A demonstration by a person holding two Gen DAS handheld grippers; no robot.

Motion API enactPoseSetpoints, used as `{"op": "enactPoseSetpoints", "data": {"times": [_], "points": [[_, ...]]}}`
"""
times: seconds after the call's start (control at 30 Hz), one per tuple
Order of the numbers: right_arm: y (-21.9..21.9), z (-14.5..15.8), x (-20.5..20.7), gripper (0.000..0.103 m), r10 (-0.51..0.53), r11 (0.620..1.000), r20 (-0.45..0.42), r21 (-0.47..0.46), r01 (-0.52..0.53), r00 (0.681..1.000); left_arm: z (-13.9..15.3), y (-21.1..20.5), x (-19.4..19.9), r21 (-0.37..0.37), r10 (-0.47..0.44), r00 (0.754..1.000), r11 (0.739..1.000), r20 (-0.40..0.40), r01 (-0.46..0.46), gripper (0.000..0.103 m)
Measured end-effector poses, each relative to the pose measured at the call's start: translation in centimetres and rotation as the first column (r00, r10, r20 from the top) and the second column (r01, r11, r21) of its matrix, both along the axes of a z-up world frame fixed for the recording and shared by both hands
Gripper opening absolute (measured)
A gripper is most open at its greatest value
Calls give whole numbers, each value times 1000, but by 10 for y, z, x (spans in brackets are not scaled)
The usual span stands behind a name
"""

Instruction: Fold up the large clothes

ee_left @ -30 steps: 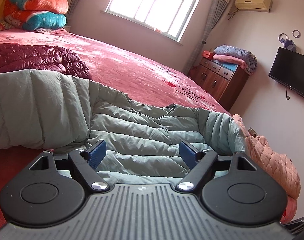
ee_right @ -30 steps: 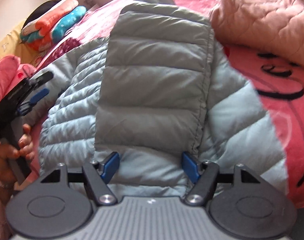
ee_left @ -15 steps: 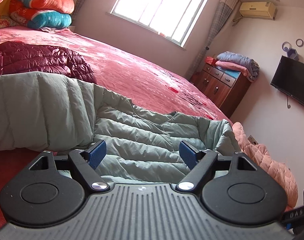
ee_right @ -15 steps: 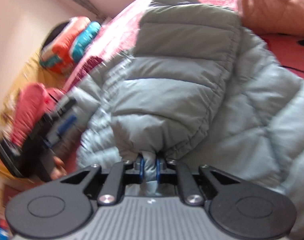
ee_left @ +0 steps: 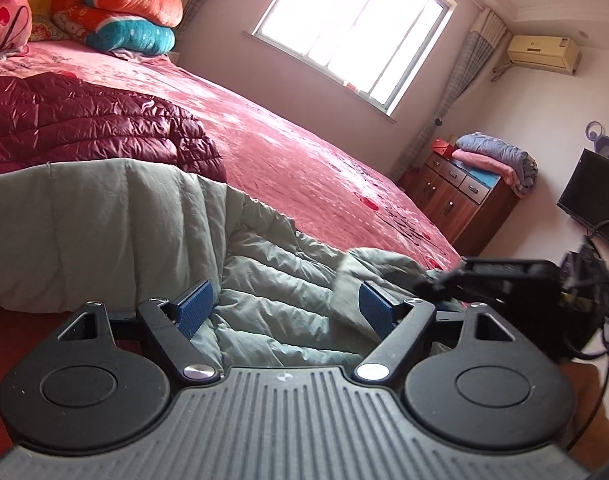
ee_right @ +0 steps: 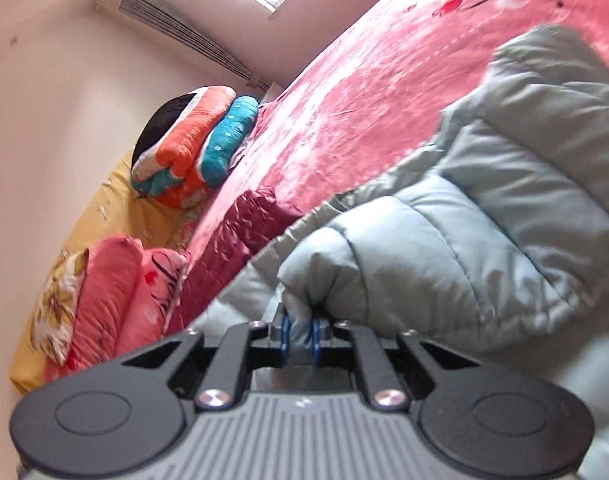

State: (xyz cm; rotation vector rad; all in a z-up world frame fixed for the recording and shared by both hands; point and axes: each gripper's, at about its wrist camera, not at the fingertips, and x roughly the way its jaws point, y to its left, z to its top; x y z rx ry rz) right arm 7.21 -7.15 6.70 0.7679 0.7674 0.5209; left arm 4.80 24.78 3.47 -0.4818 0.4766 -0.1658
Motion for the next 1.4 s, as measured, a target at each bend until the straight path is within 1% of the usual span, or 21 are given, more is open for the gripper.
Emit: {"op": "enactPoseSetpoints", "data": {"times": [0.17,0.2,0.27,0.33,0.37,0.4,0.43,0.47,0.5,0.53,0.6,0.7,0.8,0.9,1.0,1.03,1.1,1.2,1.27,1.33,1.4], "points": [[19,-19,31,8,-2,996,-43,88,6,999,1,6,-2,-22,21,1000,1000,-7,-21,98],[23,-23,35,9,4,996,-50,94,1,999,1,7,-3,-26,25,1000,999,-12,-26,98],[32,-30,41,13,13,998,-56,65,-10,998,1,9,-2,-38,32,999,999,-19,-33,98],[39,-38,45,19,22,999,-74,38,-19,997,0,10,-3,-42,35,999,998,-26,-36,98],[41,-42,46,23,24,999,-86,41,-21,996,0,9,-3,-41,34,999,999,-28,-35,98],[42,-45,46,30,27,999,-94,45,-23,995,0,8,-3,-39,32,999,999,-29,-33,98],[42,-46,46,34,31,999,-94,46,-26,995,0,7,-3,-37,31,999,999,-30,-33,98],[42,-46,46,42,35,999,-88,42,-31,996,1,6,-3,-36,30,999,999,-30,-31,98],[42,-44,44,47,42,999,-81,35,-39,996,1,5,-3,-37,28,999,999,-30,-29,98],[43,-40,43,50,50,999,-72,22,-49,996,1,4,-3,-38,24,999,999,-30,-25,98],[48,-30,39,62,66,998,-49,0,-66,997,1,1,-2,-36,14,1000,999,-26,-15,98],[43,-12,27,71,91,996,3,-15,-91,996,1,-6,3,-11,1,1000,1000,-20,-1,98],[26,5,13,73,87,996,53,-39,-85,995,-2,-10,8,-15,-17,999,1000,-31,16,98],[1,17,5,76,12,989,125,-145,6,992,-3,-16,16,-17,-46,999,999,-26,46,98],[-28,16,10,76,-75,963,157,-245,113,985,-4,-21,29,-29,-86,996,996,-14,85,98],[-39,13,13,76,-105,951,167,-270,148,980,-5,-23,33,-39,-100,995,994,-12,99,98],[-55,9,19,76,-137,939,183,-290,186,973,-7,-27,41,-59,-119,993,991,-22,118,98],[-68,-7,30,75,-146,915,165,-351,197,975,-17,-33,58,-77,-141,988,988,-59,137,98],[-67,-18,34,74,-138,892,162,-408,193,977,-24,-36,69,-70,-142,986,988,-88,136,98],[-65,-26,36,74,-125,859,175,-474,195,977,-30,-37,80,-56,-139,983,990,-122,133,98],[-63,-32,36,75,-104,834,186,-518,188,977,-36,-38,90,-35,-117,980,993,-158,113,98]]}}
